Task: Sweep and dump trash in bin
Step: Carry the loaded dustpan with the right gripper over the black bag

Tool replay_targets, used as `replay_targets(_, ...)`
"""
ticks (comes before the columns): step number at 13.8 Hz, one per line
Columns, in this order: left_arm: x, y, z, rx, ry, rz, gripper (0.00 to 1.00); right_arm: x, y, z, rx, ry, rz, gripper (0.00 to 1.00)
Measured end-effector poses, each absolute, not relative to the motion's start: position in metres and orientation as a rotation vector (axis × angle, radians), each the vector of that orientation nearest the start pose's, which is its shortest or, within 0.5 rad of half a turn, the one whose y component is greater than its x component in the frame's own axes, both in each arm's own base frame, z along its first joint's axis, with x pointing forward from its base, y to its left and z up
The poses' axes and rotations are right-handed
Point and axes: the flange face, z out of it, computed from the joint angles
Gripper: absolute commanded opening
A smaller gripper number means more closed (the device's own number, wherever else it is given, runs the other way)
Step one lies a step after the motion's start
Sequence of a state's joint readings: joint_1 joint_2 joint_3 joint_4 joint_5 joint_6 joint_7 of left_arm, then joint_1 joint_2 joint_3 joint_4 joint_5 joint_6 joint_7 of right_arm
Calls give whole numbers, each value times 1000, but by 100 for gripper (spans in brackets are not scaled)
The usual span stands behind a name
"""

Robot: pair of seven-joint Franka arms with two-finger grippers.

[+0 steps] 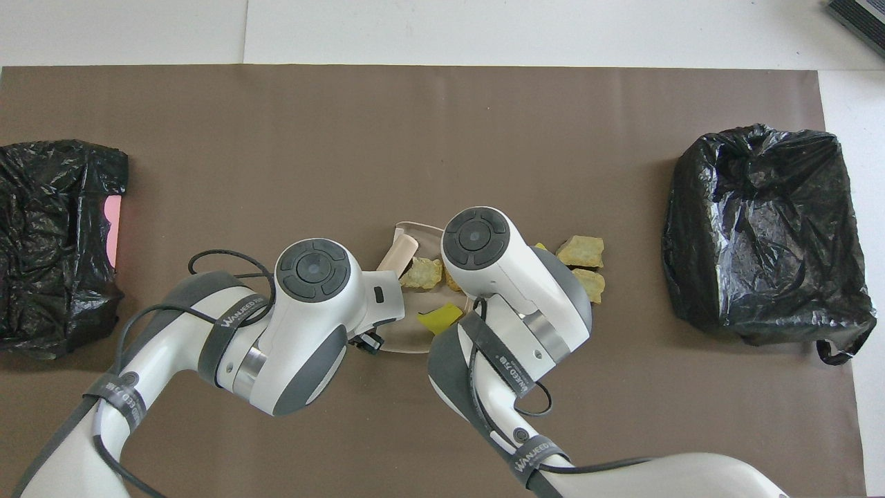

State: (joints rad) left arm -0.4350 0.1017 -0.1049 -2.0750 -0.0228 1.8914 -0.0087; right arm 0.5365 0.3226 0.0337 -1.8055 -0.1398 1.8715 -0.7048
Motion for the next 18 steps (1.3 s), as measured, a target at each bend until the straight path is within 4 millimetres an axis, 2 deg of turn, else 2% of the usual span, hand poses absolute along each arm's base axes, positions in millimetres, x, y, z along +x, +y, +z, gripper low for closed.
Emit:
replay_targets(2,457,-259,368,-2971,623,489,0,517,317,348,-2525,-1986,425,0)
replay_targets(3,455,-260,371,-2976,529,491,0,517,317,348,-2526,-1985,425,0)
replay_targets(6,442,-270,369,-2968,346,494,0,521,310,350,-2541,-1967,422,0)
replay_targets(8,421,-282,363,-2951,292,491,0,532,289,371,-2588,-1918,380,0)
replay_targets(10,390,-298,355,-2969,244,443,0,542,248,407,-2631,-1858,357,0)
replay_targets(12,345,-311,343,-3002,243,421,0,550,193,452,-2670,-1802,315,0)
replay_targets(14,306,-319,342,-3025,227,436,0,551,142,488,-2712,-1745,272,0)
replay_targets(16,278,-330,348,-3038,187,440,0,551,89,514,-2721,-1724,255,0)
replay_targets(18,253,-343,352,-3064,166,462,0,552,24,528,-2701,-1739,243,0)
